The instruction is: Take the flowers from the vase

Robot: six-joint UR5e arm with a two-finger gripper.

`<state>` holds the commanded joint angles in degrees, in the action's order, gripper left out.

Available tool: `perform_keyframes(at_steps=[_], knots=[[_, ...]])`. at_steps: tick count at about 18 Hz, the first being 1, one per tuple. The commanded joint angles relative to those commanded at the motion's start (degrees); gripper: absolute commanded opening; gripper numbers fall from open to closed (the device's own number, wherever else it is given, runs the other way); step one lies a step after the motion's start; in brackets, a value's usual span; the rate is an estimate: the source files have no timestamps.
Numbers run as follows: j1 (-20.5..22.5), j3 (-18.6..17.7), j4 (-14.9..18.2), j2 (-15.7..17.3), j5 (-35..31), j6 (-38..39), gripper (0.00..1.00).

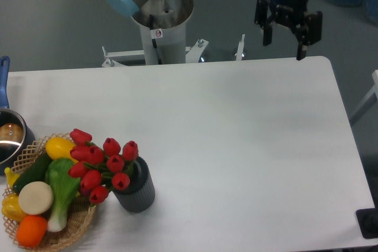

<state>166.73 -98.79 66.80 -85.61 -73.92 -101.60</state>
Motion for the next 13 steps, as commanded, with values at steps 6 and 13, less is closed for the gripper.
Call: perform_keyframes(at_steps=[6, 13], knots=[[-0.3, 0.0, -0.1, 0.1, -0.2, 0.1, 1.00], [0.6, -1.7, -0.9, -0.2, 8.2, 4.0, 1.00]])
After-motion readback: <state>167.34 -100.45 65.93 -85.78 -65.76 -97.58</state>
